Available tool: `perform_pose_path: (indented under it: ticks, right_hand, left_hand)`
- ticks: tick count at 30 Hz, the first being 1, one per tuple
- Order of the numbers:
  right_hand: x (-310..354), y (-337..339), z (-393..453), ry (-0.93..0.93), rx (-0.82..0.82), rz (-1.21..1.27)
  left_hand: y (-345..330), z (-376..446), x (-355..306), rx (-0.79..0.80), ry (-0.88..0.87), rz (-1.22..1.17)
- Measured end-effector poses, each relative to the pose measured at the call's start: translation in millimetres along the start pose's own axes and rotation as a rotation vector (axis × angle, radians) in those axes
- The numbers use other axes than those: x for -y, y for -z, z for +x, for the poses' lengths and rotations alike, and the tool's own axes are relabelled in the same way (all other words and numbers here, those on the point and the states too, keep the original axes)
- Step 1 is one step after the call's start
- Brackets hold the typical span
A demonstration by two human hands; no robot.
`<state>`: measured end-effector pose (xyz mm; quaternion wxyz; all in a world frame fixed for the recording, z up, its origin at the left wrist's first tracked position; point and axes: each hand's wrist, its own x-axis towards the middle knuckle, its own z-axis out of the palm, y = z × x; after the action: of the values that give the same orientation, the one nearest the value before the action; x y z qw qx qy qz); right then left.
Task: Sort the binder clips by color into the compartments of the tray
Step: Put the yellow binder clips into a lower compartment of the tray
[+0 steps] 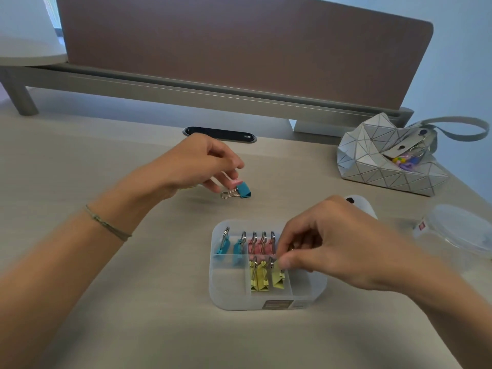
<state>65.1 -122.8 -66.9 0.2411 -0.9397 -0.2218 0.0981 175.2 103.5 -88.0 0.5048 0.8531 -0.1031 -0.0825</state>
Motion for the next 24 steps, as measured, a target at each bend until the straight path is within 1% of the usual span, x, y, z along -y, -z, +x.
perform_pose_path:
  ticks: [3,5,7,9,12,14,17,21,24]
  right_hand:
    - [3.0,-6.0,1.7,0.0,0.022,-0.12]
    - [4.2,-11.1,2.9,0.027,0.032,-0.184]
    - [5.3,-14.9,3.3,0.051,0.039,-0.236]
    - [6.0,-17.0,2.9,0.052,0.042,-0.256]
    - [4.0,-16.7,2.3,0.044,0.038,-0.24]
    - [2.4,-12.9,0.7,0.041,0.031,-0.203]
    - [-0.9,-3.3,-4.1,0.051,-0.037,-0.085]
    - [-6.7,2.2,-6.4,0.117,-0.135,-0.008]
    - [-8.2,3.6,-2.6,0.139,-0.177,-0.003]
  left_hand:
    - [-2.1,8.0,10.2,-0.119,-0.043,0.139]
    - [-3.2,13.0,18.5,-0.221,-0.095,0.305]
    - [-7.4,15.6,26.2,-0.26,-0.123,0.456]
    - [-16.0,17.9,33.4,-0.22,-0.179,0.547]
    - [-32.2,20.2,44.0,-0.117,-0.27,0.671]
    - [-40.8,20.5,50.2,-0.102,-0.299,0.752]
    - [-45.2,20.5,54.9,-0.153,-0.298,0.82]
    - [-40.1,19.7,52.1,-0.194,-0.252,0.915]
    - [-35.5,16.7,49.0,-0.143,-0.237,0.931]
